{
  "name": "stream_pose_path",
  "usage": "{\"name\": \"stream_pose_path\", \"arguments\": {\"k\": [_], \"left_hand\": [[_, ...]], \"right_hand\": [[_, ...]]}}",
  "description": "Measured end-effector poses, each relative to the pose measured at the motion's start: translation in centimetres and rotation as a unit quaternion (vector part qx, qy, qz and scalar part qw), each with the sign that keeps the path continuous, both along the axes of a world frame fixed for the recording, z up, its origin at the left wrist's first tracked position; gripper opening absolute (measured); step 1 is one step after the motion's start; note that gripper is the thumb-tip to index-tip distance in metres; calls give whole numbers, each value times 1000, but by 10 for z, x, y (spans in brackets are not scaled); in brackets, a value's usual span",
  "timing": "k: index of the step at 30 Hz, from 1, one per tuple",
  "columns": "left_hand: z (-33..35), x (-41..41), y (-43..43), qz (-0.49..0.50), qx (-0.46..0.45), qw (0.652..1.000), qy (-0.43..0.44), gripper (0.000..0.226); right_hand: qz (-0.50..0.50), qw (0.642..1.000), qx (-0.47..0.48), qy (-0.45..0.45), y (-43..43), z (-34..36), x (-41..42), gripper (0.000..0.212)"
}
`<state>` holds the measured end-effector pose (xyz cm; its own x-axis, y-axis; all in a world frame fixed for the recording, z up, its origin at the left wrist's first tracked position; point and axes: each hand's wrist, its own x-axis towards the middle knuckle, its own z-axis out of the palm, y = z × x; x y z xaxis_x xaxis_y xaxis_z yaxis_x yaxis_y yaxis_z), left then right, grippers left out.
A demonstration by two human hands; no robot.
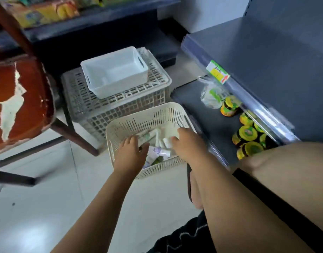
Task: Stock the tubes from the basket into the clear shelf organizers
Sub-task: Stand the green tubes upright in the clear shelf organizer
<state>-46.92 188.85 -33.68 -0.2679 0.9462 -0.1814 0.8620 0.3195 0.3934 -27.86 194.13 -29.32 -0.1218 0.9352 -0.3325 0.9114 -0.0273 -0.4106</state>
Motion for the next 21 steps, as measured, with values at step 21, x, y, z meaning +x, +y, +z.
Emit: {"name": "stream_pose_path", "arguments": {"k": [21], "left_hand": [[-175, -18, 98, 239, -276, 929, -62, 64]], "right_hand": [[88, 958, -267, 55, 76, -192, -95, 21]]}}
